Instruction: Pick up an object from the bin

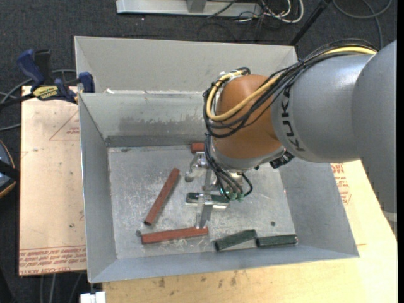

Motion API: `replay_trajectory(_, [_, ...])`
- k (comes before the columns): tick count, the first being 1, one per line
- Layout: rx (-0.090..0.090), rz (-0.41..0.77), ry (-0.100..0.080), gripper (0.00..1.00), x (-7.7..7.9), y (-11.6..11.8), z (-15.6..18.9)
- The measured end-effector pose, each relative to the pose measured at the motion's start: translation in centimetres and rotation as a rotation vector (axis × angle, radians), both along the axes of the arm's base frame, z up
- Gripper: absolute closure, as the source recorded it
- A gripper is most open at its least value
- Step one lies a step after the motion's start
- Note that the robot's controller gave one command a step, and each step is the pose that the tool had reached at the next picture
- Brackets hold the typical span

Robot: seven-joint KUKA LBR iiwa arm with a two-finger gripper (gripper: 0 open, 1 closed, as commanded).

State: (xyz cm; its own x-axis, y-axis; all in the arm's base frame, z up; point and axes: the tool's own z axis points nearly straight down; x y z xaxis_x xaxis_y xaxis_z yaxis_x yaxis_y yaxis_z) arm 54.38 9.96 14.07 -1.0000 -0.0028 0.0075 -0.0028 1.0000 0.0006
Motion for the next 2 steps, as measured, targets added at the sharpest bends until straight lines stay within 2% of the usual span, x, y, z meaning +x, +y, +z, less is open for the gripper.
replay_trajectory(1, [0.001, -0.003, -0.008, 0.00, 0.2, 0.0, 0.4])
replay_trajectory(2, [0.004, 0.029, -0.030, 1.00, 2.6, -4.1, -6.4])
